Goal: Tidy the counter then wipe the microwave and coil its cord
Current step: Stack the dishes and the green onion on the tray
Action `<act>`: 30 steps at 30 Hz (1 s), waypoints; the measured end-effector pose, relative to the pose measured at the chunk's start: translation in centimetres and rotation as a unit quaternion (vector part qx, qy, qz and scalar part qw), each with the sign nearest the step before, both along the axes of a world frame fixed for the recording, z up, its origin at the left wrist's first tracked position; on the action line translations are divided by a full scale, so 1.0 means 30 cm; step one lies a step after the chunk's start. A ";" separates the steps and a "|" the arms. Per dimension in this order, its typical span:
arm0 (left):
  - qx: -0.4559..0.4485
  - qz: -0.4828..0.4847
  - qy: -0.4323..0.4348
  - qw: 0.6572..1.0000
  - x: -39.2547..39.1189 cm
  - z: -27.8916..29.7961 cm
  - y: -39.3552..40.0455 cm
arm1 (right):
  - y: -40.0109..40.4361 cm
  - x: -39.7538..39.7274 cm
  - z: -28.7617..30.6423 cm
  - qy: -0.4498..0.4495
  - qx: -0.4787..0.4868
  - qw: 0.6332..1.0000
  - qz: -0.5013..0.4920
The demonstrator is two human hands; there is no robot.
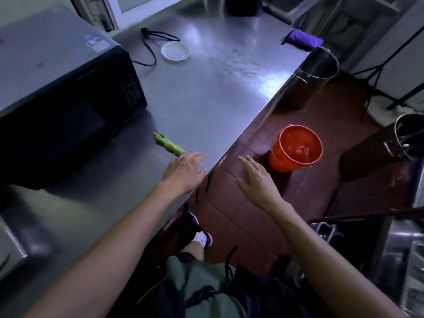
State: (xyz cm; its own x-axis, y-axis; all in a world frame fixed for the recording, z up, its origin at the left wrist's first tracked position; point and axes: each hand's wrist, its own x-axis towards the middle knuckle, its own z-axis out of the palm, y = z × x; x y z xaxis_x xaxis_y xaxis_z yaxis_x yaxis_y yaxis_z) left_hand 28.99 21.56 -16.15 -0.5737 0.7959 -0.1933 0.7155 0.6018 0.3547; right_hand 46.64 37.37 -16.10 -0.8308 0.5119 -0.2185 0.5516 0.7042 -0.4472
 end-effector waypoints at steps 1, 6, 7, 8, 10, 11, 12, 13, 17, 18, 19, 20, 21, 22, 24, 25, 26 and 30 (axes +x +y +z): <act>0.001 0.008 -0.009 1.000 -0.035 -0.015 0.016 | 0.026 -0.047 -0.002 -0.004 0.002 1.000 0.010; 0.001 0.047 -0.032 0.998 -0.228 -0.066 0.087 | 0.133 -0.303 -0.009 -0.028 0.009 0.998 0.051; 0.001 0.049 -0.035 0.998 -0.264 -0.071 0.105 | 0.151 -0.348 -0.011 -0.033 0.009 0.998 0.057; 0.000 0.047 -0.035 0.998 -0.301 -0.072 0.124 | 0.169 -0.393 -0.012 -0.036 0.011 0.997 0.065; -0.002 0.054 -0.038 0.998 -0.366 -0.067 0.155 | 0.202 -0.474 -0.010 -0.041 0.016 0.996 0.080; -0.003 0.060 -0.039 0.997 -0.392 -0.064 0.162 | 0.213 -0.507 -0.008 -0.044 0.019 0.995 0.088; -0.002 0.068 -0.037 0.997 -0.412 -0.063 0.164 | 0.220 -0.537 -0.006 -0.046 0.019 0.994 0.096; 0.001 0.076 -0.035 0.996 -0.430 -0.063 0.162 | 0.227 -0.566 -0.004 -0.047 0.018 0.993 0.103; 0.006 0.115 -0.035 0.993 -0.504 -0.078 0.132 | 0.255 -0.699 -0.008 -0.058 0.024 0.989 0.132; 0.006 0.126 -0.039 0.991 -0.522 -0.086 0.127 | 0.263 -0.732 -0.016 -0.061 0.024 0.988 0.141; 0.007 0.139 -0.046 0.989 -0.540 -0.093 0.124 | 0.272 -0.764 -0.025 -0.064 0.021 0.986 0.149; 0.008 0.151 -0.052 0.987 -0.556 -0.098 0.123 | 0.281 -0.794 -0.034 -0.069 0.020 0.985 0.159; 0.007 0.161 -0.057 0.985 -0.569 -0.103 0.125 | 0.291 -0.823 -0.045 -0.075 0.021 0.982 0.171; 0.005 0.170 -0.059 0.984 -0.581 -0.110 0.129 | 0.302 -0.852 -0.057 -0.079 0.021 0.980 0.183; -0.003 0.186 -0.060 0.981 -0.604 -0.128 0.146 | 0.326 -0.911 -0.080 -0.086 0.017 0.975 0.205; -0.009 0.194 -0.060 0.979 -0.618 -0.136 0.158 | 0.341 -0.943 -0.091 -0.087 0.015 0.973 0.214; -0.015 0.202 -0.062 0.977 -0.634 -0.145 0.175 | 0.358 -0.976 -0.102 -0.087 0.015 0.971 0.224; -0.039 0.217 -0.055 0.974 -0.714 -0.161 0.280 | 0.450 -1.120 -0.145 -0.074 0.014 0.962 0.261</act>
State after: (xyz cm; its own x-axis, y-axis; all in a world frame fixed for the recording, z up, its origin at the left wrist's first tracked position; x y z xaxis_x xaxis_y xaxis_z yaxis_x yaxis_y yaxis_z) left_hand 7.56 29.96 -20.97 -0.8252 0.4640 -0.3221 0.3483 0.8669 0.3566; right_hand 13.05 50.88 -20.45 -0.9372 0.0402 -0.3465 0.1749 0.9136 -0.3670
